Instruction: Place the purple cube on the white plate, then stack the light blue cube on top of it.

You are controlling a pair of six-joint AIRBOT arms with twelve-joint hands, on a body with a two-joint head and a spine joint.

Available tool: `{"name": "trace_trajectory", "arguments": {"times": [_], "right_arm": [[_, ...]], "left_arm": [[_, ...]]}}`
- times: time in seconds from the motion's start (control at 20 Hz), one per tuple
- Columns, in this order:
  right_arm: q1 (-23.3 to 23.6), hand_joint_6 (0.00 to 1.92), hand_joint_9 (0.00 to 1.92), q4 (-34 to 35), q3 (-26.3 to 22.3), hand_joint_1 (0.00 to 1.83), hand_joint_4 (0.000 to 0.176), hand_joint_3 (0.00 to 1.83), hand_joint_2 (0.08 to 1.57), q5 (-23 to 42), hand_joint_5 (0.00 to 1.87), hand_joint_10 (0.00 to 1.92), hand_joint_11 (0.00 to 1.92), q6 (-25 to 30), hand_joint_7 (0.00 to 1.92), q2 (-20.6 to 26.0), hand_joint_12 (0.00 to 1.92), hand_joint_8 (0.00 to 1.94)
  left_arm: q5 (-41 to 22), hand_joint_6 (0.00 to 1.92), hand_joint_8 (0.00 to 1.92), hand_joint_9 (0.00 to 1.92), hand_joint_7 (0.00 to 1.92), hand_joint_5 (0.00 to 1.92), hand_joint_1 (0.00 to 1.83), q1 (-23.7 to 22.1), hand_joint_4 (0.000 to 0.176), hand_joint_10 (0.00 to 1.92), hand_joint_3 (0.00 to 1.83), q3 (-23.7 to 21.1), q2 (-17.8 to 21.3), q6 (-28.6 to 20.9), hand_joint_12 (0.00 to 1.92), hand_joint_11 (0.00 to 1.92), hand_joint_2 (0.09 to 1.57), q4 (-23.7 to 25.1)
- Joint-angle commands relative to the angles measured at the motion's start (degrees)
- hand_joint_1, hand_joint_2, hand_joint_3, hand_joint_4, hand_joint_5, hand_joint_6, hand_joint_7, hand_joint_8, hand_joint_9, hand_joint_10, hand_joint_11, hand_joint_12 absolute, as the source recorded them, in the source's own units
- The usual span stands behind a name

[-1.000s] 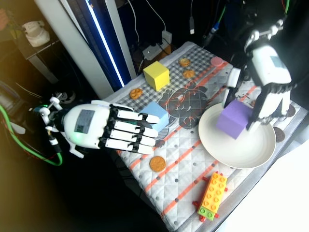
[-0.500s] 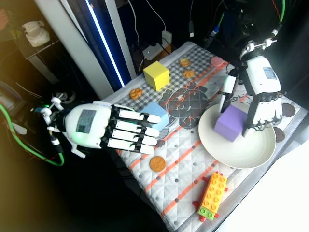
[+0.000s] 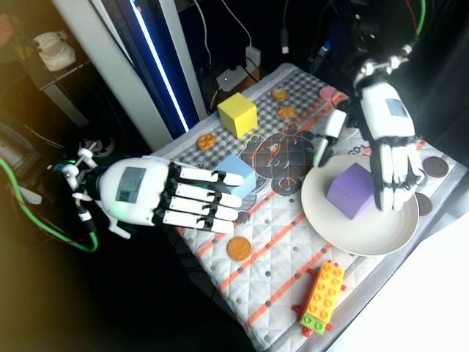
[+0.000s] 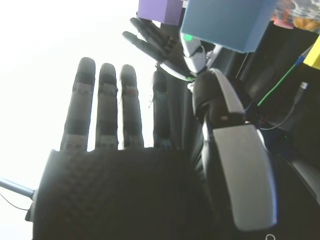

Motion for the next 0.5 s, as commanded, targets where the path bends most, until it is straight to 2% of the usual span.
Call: {"name": "trace_trajectory", "arguments": {"times": [0.0, 0.05, 0.1, 0.15, 0.2, 0.25, 0.3, 0.35, 0.45], "right_arm": [[1.34, 0.0, 0.15, 0.13, 0.26, 0.42, 0.15, 0.0, 1.29, 7.57, 0.25, 0.0, 0.07, 1.01, 0.23, 0.17, 0.13, 0.0], [1.64, 0.0, 0.13, -0.13, 0.25, 0.39, 0.159, 0.0, 1.27, 7.63, 0.25, 0.0, 0.03, 1.18, 0.23, 0.17, 0.12, 0.0], [2.05, 0.0, 0.14, -0.48, 0.25, 0.41, 0.161, 0.0, 1.22, 7.75, 0.22, 0.0, 0.08, 1.59, 0.2, 0.17, 0.14, 0.0], [2.83, 0.0, 0.17, -1.31, 0.26, 0.5, 0.148, 0.0, 1.15, 7.79, 0.18, 0.01, 0.19, 2.42, 0.16, 0.16, 0.17, 0.0], [3.22, 0.0, 0.17, -2.1, 0.26, 0.47, 0.161, 0.0, 1.09, 7.77, 0.14, 0.0, 0.21, 3.16, 0.14, 0.06, 0.18, 0.0], [3.37, 0.0, 0.18, -2.63, 0.3, 0.48, 0.173, 0.0, 1.02, 7.76, 0.09, 0.0, 0.25, 4.0, 0.13, -0.15, 0.19, 0.0], [3.44, 0.0, 0.15, -3.22, 0.49, 0.49, 0.175, 0.0, 0.99, 7.73, 0.06, 0.0, 0.23, 4.77, 0.1, -0.51, 0.19, 0.0], [3.75, 0.0, 0.15, -3.71, 0.61, 0.48, 0.176, 0.0, 0.98, 7.36, 0.04, 0.0, 0.25, 4.81, 0.09, -1.0, 0.19, 0.0], [4.73, 0.0, 0.16, -4.59, 0.96, 0.45, 0.176, 0.0, 0.95, 5.28, 0.0, 0.0, 0.25, 4.81, 0.05, -1.7, 0.19, 0.0]], "left_arm": [[-11.64, 0.0, 0.0, 0.13, 0.06, 0.0, 0.76, 0.54, 0.176, 0.0, 0.0, -2.22, 2.38, -2.2, 0.45, 0.0, 0.89, 2.51], [-12.6, 0.0, 0.0, 0.09, 0.03, 0.0, 0.77, 1.0, 0.176, 0.0, 0.0, -3.11, 3.25, -2.91, 0.36, 0.0, 0.89, 3.01], [-14.3, 0.0, 0.0, 0.04, 0.0, 0.0, 0.77, 1.72, 0.176, 0.0, 0.0, -4.64, 4.47, -4.55, 0.31, 0.0, 0.9, 4.15], [-18.07, 0.0, 0.0, 0.01, 0.0, 0.0, 0.76, 3.57, 0.176, 0.0, 0.01, -7.92, 7.19, -8.58, 0.3, 0.0, 0.91, 6.69], [-21.37, 0.0, 0.0, 0.01, 0.0, 0.0, 0.75, 5.49, 0.176, 0.0, 0.0, -10.84, 9.67, -10.4, 0.35, 0.0, 0.92, 7.85], [-24.28, 0.0, 0.0, 0.0, 0.0, 0.0, 0.73, 7.31, 0.176, 0.0, 0.0, -13.64, 11.85, -10.73, 0.16, 0.0, 0.91, 8.46], [-27.4, 0.0, 0.0, 0.0, 0.0, 0.0, 0.73, 9.66, 0.176, 0.0, 0.0, -16.44, 14.07, -10.73, 0.03, 0.0, 0.9, 8.72], [-30.98, 0.0, 0.0, 0.0, 0.0, 0.01, 0.76, 12.16, 0.176, 0.0, 0.0, -19.7, 16.66, -10.73, 0.01, 0.0, 0.9, 8.96], [-33.96, 0.0, 0.0, 0.0, 0.0, 0.01, 0.86, 14.81, 0.176, 0.0, 0.0, -23.04, 19.17, -10.73, 0.01, 0.02, 0.86, 10.11]]}}
